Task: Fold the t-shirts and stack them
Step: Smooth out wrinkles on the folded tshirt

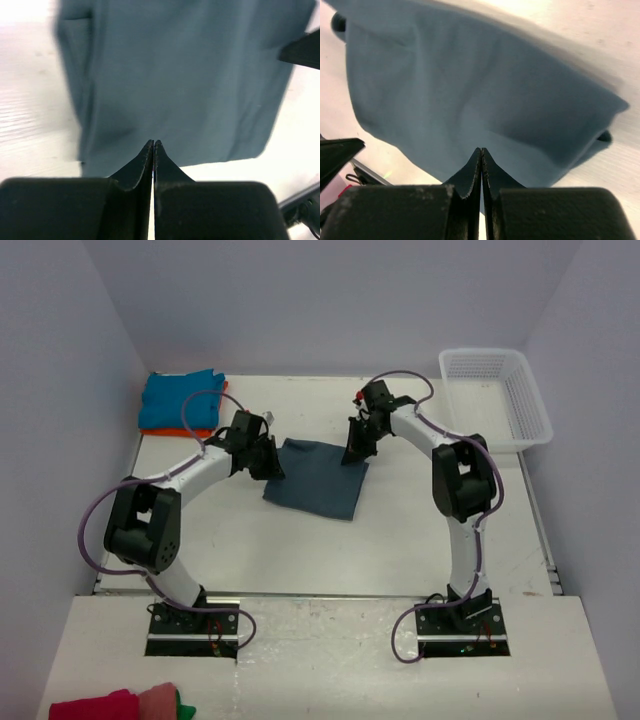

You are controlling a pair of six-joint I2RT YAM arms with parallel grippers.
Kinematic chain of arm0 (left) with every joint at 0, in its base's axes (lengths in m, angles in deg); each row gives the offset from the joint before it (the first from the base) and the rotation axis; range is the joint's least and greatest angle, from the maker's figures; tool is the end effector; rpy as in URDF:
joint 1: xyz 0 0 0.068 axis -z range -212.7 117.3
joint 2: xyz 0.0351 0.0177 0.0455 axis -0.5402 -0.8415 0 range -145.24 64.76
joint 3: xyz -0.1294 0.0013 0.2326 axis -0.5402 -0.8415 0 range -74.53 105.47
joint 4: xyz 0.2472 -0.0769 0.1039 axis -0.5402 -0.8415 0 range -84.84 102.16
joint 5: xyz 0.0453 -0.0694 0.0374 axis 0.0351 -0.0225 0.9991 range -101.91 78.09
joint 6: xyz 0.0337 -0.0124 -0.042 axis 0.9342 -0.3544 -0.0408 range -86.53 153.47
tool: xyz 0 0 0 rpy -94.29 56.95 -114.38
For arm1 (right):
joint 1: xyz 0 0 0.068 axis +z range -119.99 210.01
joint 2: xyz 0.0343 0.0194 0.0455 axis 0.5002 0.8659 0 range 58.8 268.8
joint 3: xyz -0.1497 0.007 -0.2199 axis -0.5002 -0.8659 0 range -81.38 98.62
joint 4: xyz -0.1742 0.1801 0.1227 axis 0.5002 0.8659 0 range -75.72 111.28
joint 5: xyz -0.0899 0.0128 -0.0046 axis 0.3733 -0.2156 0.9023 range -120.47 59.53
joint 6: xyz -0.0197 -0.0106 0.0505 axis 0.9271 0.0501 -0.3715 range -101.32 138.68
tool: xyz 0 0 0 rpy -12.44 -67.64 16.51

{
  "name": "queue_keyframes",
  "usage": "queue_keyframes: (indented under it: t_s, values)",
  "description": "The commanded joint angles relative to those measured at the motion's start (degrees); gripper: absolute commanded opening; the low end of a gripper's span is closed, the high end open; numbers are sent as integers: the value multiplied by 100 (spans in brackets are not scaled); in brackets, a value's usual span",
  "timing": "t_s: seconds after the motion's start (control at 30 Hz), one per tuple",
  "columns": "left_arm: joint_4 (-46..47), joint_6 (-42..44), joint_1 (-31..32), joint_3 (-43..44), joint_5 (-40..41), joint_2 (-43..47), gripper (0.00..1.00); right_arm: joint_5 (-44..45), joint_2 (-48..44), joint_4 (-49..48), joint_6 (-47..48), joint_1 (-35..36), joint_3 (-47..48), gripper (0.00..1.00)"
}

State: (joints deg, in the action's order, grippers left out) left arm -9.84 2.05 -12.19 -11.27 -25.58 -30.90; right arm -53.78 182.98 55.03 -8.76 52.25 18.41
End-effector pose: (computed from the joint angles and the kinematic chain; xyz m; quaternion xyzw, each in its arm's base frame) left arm 0.3382 -0.1360 0.1890 -0.0537 0.9445 -0.2348 0.2233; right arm 0.4339 0.1935 0.1735 0.0000 0.9574 0.2676 0.1085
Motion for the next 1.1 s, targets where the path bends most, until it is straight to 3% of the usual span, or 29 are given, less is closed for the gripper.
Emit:
queue_keyframes:
  t_s: [0.0,0.57,0.8,1.07]
  values:
    - [-182,180,-258,-138,295,4,0,45,-175,56,-174,-132,-3,0]
    - [134,-189,-364,-1114,-30,-331,0,468,440,952,-86,-317,295,0]
    - [117,-426,-109,-1843,-57,266,0,670,748,1312,-191,-483,735,0]
    - [-41,-506,23,-2372,31,1049,0,231,862,1348,-113,-651,1077,0]
